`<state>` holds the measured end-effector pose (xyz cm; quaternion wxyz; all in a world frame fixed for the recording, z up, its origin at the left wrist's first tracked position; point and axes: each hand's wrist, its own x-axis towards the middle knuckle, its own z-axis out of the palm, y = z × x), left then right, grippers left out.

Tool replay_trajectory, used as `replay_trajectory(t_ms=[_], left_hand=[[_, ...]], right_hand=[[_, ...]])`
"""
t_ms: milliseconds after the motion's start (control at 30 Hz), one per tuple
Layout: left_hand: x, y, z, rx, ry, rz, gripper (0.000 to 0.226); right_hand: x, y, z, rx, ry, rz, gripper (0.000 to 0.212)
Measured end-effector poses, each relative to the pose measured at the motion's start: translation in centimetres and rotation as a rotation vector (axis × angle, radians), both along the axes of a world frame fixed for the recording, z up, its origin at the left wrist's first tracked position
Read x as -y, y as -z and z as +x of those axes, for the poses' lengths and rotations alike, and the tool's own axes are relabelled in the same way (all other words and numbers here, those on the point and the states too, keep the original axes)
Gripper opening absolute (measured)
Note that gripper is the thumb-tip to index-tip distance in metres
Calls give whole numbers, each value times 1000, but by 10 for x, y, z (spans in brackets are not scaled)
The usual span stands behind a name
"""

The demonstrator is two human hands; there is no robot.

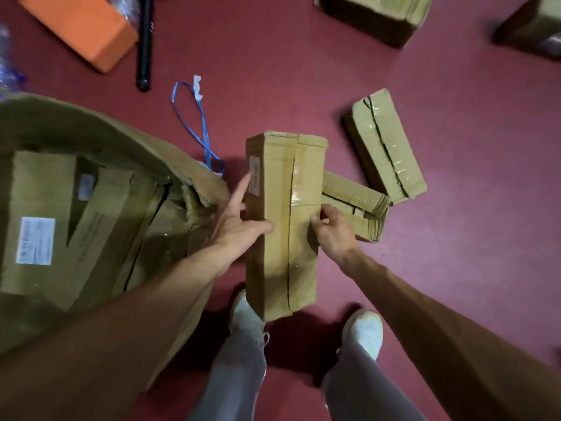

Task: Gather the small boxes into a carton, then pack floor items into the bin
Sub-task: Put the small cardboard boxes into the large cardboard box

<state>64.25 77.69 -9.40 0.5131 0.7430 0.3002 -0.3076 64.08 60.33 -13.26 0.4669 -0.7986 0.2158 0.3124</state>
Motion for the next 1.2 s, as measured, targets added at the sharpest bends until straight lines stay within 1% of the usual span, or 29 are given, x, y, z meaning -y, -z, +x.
replay_trajectory(t_ms=[67,133,167,200,267,300,400,500,567,600,700,733,800,867,933,1033,1133,1200], left_hand=[[-3,0,13,13,-17,-25,99],[1,8,21,5,-74,-8,106],[4,14,24,-5,-103,25,104],[8,22,27,1,-132,66,95],[16,39,31,-1,-181,147,68],[20,48,33,1,-196,194,63],[22,74,39,57,-200,341,64],[25,93,46,129,-158,483,66],[24,106,46,139,-124,514,67],[25,113,45,140,-96,510,68],[30,122,45,114,-42,510,76],[32,123,45,88,-37,517,79],[35,120,43,48,-35,521,80],[41,110,43,32,-32,497,76],[46,91,45,13,-40,471,71],[51,50,47,-16,-63,409,72],[49,-7,50,-23,-91,353,75],[42,-47,52,-32,-132,350,71]], right_hand=[[5,4,15,0,-51,-21,21],[12,14,28,-46,-97,15,20],[17,20,36,-82,-115,46,21],[22,27,44,-105,-158,47,23],[38,46,61,-94,-282,-72,32],[48,56,69,-71,-331,-159,38],[74,91,89,-23,-410,-356,49],[99,130,101,-28,-534,-543,62],[110,151,106,-59,-584,-594,67],[114,158,106,-85,-573,-596,64],[119,167,104,-113,-585,-678,38],[121,166,102,-103,-597,-712,34],[125,159,93,-86,-626,-736,30],[132,145,83,-60,-682,-747,29],[140,123,76,-59,-680,-741,27],[151,73,69,-108,-564,-648,22],[155,8,68,-80,-375,-518,27],[147,-39,70,-62,-248,-457,26]])
